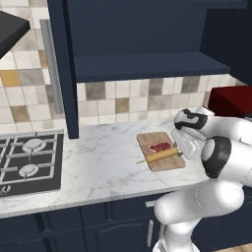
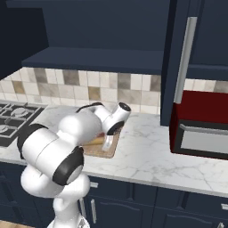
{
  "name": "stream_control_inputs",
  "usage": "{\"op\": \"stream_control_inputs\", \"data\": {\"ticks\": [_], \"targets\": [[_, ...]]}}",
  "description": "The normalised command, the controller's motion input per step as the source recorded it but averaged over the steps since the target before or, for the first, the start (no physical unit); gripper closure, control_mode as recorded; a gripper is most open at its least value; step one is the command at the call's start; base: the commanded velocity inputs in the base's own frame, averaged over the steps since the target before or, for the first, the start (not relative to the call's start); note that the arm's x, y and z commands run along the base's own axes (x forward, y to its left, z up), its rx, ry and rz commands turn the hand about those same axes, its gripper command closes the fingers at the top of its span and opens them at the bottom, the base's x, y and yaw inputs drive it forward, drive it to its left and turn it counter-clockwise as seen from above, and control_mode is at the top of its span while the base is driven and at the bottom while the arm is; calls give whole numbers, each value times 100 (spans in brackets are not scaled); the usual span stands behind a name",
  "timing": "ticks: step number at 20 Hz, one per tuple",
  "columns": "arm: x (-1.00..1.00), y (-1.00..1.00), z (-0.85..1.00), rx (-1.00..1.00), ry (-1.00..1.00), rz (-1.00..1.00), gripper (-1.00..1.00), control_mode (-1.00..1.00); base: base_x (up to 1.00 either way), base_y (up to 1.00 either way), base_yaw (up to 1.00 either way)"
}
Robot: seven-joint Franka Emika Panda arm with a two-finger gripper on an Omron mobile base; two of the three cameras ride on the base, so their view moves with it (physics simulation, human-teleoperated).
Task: Open the cabinet, retrieve the rolling pin, and place it next to the meat on the cutting board to prepare for tenderizing.
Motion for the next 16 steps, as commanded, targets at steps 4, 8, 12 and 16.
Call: {"op": "stream_control_inputs", "data": {"ticks": [4, 8, 12, 16], "targets": [[30, -18, -30, 1, 0, 6, 100, -100, 0, 0, 0], [30, -14, -28, 1, 1, 6, 100, -100, 0, 0, 0], [30, -5, -32, 0, 3, 5, -100, -100, 0, 0, 0], [21, -16, -24, 1, 0, 4, -100, -100, 0, 0, 0]]}}
